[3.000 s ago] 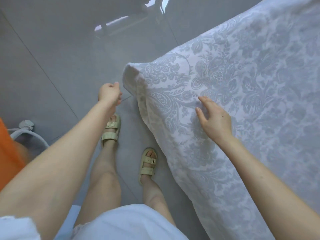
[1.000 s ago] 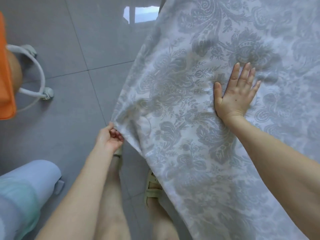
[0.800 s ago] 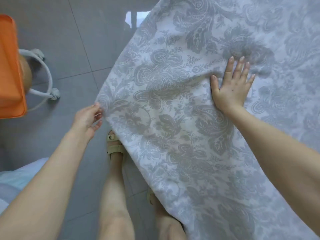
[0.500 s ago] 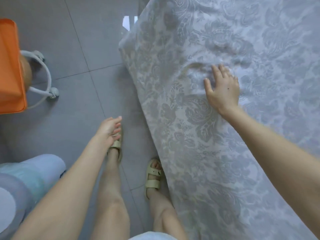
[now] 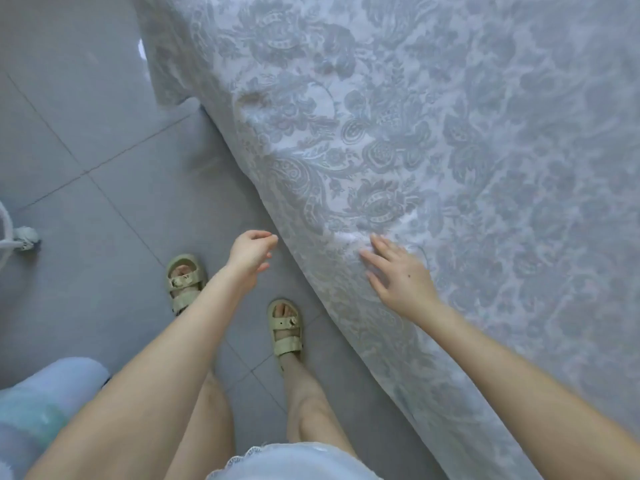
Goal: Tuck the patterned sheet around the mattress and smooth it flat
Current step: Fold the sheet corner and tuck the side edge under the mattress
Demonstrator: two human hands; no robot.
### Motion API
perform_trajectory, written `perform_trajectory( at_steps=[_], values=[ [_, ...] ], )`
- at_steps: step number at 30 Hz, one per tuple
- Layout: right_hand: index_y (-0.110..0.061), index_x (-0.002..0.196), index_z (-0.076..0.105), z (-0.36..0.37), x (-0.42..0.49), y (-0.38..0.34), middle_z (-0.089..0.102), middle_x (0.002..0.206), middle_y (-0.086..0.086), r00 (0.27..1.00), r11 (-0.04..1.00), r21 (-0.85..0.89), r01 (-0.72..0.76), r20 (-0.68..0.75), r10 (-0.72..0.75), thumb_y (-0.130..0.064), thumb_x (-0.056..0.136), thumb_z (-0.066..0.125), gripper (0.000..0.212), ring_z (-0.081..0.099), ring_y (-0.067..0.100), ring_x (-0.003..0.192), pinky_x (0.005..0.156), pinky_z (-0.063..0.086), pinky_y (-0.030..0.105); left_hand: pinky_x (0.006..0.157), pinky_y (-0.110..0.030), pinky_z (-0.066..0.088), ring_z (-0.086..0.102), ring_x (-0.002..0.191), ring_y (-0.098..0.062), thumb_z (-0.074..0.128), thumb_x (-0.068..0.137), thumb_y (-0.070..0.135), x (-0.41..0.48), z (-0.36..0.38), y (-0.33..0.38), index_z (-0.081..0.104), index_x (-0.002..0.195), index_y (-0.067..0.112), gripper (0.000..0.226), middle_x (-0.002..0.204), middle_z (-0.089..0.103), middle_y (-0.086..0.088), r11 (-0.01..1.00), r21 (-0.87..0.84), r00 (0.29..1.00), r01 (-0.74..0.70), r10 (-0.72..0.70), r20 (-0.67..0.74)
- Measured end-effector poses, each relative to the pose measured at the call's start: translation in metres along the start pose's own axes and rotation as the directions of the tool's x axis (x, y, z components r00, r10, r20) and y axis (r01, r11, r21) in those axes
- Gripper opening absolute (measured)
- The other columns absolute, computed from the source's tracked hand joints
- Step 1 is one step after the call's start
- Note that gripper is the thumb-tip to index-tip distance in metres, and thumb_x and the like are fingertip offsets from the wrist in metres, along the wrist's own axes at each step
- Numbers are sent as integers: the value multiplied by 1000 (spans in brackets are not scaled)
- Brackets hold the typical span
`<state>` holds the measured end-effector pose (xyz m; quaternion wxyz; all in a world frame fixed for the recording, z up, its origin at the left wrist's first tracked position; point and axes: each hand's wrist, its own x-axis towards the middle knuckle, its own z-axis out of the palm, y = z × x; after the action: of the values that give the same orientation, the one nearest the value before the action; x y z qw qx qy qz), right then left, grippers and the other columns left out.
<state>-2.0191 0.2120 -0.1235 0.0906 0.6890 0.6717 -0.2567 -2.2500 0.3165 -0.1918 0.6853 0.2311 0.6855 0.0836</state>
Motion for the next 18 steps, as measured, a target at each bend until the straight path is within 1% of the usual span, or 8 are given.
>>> perform_trajectory(
  at_steps=[2, 3, 4, 7, 9, 11, 14, 18],
  values=[
    [-13, 120, 64, -12, -18, 1, 62, 127, 5, 991, 983, 148, -109, -60, 119, -16, 91, 55, 30, 59, 23, 117, 89, 52, 39, 76, -30, 44, 51, 77, -13, 55, 91, 17, -3, 14, 16, 55, 114, 14, 24, 90, 58, -2, 999, 25, 999, -31, 30, 29],
    [-15, 121, 63, -18, -24, 3, 64, 124, 2, 981, 969, 180, -170, -63, 184, -17, 93, 54, 29, 60, 21, 114, 87, 51, 36, 75, -30, 44, 50, 73, -11, 55, 91, 16, -5, 18, 24, 54, 112, 14, 21, 84, 57, 0, 998, 40, 998, -47, 46, 37],
    [-16, 121, 63, -24, -27, 4, 66, 121, 0, 969, 954, 195, -227, -53, 241, -19, 94, 52, 29, 60, 21, 112, 85, 50, 34, 74, -29, 44, 50, 70, -10, 54, 90, 14, -6, 21, 33, 54, 109, 13, 19, 81, 56, 1, 996, 58, 997, -68, 65, 45],
    [-20, 117, 65, -48, -32, 6, 69, 110, -3, 920, 891, 249, -381, 6, 392, -24, 96, 48, 27, 62, 18, 104, 84, 48, 33, 62, -24, 44, 49, 63, -10, 53, 89, 11, -10, 21, 60, 56, 104, 11, 16, 78, 56, 0, 985, 117, 990, -127, 120, 67],
    [-20, 114, 66, -63, -32, 2, 70, 106, -2, 879, 837, 283, -468, 46, 475, -26, 97, 46, 27, 62, 18, 99, 82, 49, 34, 59, -22, 43, 49, 61, -11, 53, 88, 10, -14, 17, 79, 56, 102, 11, 14, 75, 55, 0, 971, 174, 986, -164, 155, 60],
    [-19, 111, 67, -73, -32, -5, 70, 102, 1, 851, 798, 323, -509, 51, 522, -26, 98, 44, 27, 63, 20, 95, 80, 50, 36, 60, -23, 44, 49, 61, -10, 53, 87, 10, -20, 10, 96, 57, 99, 11, 13, 75, 56, 1, 952, 236, 981, -194, 183, 65],
    [-17, 107, 68, -83, -29, -22, 71, 99, 1, 822, 756, 378, -534, 23, 569, -24, 97, 45, 26, 62, 20, 93, 79, 50, 35, 60, -24, 46, 50, 62, -11, 53, 89, 12, -30, -6, 124, 58, 101, 9, 14, 76, 57, 0, 935, 290, 979, -202, 182, 96],
    [-12, 101, 68, -102, -6, -55, 70, 94, 5, 825, 745, 412, -524, 30, 564, -23, 97, 44, 27, 62, 24, 91, 78, 50, 36, 56, -23, 43, 46, 57, -12, 52, 92, 10, -39, -35, 166, 56, 101, 6, 11, 72, 53, -3, 965, 206, 986, -162, 153, 58]
  ],
)
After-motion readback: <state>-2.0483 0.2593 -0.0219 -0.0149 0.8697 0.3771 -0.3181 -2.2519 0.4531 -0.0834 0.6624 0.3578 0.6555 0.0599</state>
